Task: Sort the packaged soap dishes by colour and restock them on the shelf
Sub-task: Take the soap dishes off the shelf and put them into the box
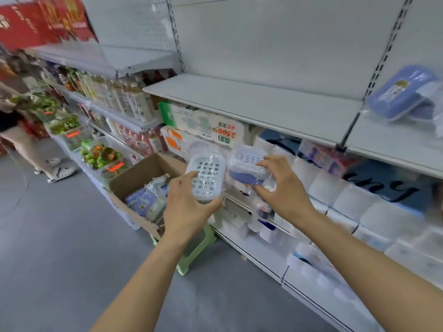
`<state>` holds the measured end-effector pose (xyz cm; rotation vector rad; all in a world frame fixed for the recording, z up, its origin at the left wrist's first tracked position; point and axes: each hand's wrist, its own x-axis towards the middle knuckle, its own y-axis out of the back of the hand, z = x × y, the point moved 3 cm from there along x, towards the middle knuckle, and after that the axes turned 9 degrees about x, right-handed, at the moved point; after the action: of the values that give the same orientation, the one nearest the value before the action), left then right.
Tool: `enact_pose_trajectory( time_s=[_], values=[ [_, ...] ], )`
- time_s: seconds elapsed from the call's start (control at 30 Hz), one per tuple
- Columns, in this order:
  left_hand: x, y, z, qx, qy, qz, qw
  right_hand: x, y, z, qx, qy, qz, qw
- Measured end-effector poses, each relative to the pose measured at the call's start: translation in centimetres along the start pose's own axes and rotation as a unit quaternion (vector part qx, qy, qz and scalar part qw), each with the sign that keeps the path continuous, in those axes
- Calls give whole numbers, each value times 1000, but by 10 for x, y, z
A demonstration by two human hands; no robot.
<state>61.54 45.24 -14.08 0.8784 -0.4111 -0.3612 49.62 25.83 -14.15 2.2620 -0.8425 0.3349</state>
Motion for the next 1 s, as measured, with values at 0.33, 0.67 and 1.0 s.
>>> enact_pose_trajectory(
  time_s=[0.33, 0.67, 1.0],
  values=[
    [131, -7, -125, 46, 96, -58, 993, 116, -148, 45, 3, -57, -119, 991],
    [267, -35, -296, 56, 163, -196, 965, 191, -336, 86, 23, -174, -196, 965],
    [449, -103, -453, 74, 200, -280, 936, 278, -526, 146, 25, -305, -190, 933]
  ],
)
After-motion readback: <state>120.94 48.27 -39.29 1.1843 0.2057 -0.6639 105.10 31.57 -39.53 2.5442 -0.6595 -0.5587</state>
